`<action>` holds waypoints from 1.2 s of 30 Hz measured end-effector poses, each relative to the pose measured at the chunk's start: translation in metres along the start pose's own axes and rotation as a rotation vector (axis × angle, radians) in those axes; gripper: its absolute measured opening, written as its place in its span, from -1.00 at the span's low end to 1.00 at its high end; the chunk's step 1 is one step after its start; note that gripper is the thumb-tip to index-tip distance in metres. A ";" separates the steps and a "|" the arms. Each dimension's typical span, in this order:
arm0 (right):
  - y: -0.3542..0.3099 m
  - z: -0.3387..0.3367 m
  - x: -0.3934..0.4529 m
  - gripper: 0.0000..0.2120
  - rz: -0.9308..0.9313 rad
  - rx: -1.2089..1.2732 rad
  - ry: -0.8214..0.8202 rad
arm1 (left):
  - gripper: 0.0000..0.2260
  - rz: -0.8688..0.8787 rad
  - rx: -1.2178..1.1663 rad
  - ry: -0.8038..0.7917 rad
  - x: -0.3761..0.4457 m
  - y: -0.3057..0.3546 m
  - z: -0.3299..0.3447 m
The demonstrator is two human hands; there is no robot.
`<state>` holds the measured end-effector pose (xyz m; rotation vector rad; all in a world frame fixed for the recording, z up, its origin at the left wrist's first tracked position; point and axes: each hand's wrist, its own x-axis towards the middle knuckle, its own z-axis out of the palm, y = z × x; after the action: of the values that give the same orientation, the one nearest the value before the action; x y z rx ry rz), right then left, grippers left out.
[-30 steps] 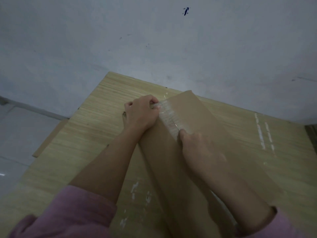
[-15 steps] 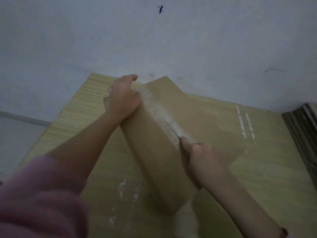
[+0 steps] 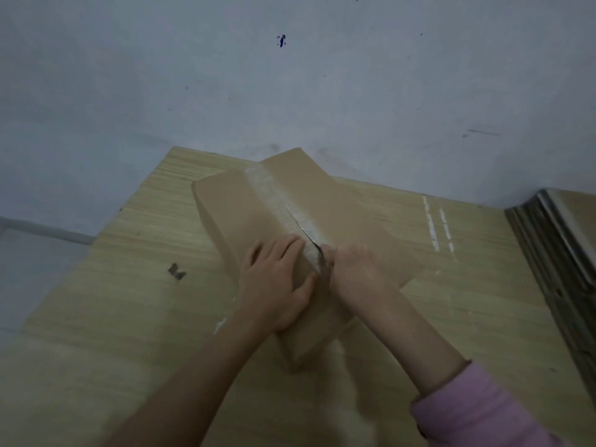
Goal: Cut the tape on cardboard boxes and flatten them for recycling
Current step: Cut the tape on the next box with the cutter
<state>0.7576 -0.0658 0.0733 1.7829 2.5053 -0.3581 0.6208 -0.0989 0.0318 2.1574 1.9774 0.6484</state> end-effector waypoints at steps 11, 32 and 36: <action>0.019 -0.019 -0.078 -0.63 0.038 -0.067 -0.051 | -0.32 -0.025 0.058 0.034 0.003 0.005 -0.001; 0.049 0.027 -0.097 -0.45 0.191 0.100 0.121 | -0.54 0.210 -0.103 0.005 -0.006 0.040 0.015; 0.060 0.036 -0.102 -0.47 0.099 0.209 0.296 | -0.36 0.172 -0.012 -0.036 0.001 0.042 0.013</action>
<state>0.8449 -0.1490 0.0458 2.1775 2.6400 -0.3896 0.6649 -0.1011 0.0365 2.3328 1.7801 0.6383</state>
